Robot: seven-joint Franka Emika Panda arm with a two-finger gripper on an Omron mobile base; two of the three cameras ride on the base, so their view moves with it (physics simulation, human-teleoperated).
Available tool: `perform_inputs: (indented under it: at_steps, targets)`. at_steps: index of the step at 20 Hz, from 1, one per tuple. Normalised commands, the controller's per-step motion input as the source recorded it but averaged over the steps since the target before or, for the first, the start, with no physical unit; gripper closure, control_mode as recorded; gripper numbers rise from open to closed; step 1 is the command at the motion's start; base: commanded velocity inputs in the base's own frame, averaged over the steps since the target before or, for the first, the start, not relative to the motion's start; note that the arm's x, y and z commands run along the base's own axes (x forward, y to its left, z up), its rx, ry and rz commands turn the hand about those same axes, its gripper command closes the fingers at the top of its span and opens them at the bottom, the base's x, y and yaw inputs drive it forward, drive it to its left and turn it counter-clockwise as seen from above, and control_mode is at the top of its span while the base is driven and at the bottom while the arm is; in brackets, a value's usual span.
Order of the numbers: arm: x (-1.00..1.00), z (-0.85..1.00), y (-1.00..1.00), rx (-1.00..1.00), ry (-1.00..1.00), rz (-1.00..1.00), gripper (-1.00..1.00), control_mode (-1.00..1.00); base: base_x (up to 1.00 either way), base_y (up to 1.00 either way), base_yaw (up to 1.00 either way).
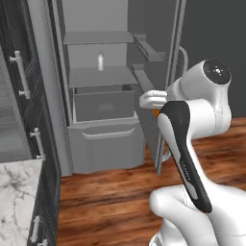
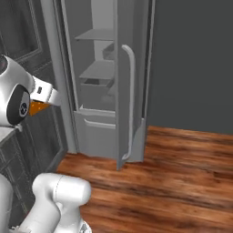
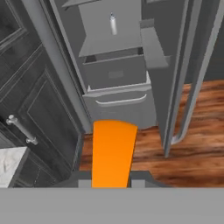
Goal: Pick the cheese from the fridge and the cheese grater from the cabinet and place them next to the salad bowl.
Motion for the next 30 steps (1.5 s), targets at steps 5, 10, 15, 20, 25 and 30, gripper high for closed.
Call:
perform_inputs:
  at_steps: [5, 10, 15, 20, 25, 30]
  targets:
    - [0.0, 0.0, 0.0, 0.0, 0.0, 0.0, 1.0, 1.0, -0.27, -0.7, 0.09]
    - [0.0, 0.0, 0.0, 0.0, 0.0, 0.0, 1.0, 1.0, -0.74, -0.11, 0.14]
    - [0.0, 0.0, 0.0, 0.0, 0.0, 0.0, 1.0, 1.0, -0.74, 0.06, 0.4]
    - [0.0, 0.0, 0.0, 0.0, 0.0, 0.0, 1.0, 1.0, -0.56, 0.12, 0.62]
    - [0.0, 0.0, 0.0, 0.0, 0.0, 0.0, 1.0, 1.0, -0.47, 0.16, 0.71]
    - [0.0, 0.0, 0.0, 0.0, 0.0, 0.0, 1.0, 1.0, -0.41, 0.15, 0.77]
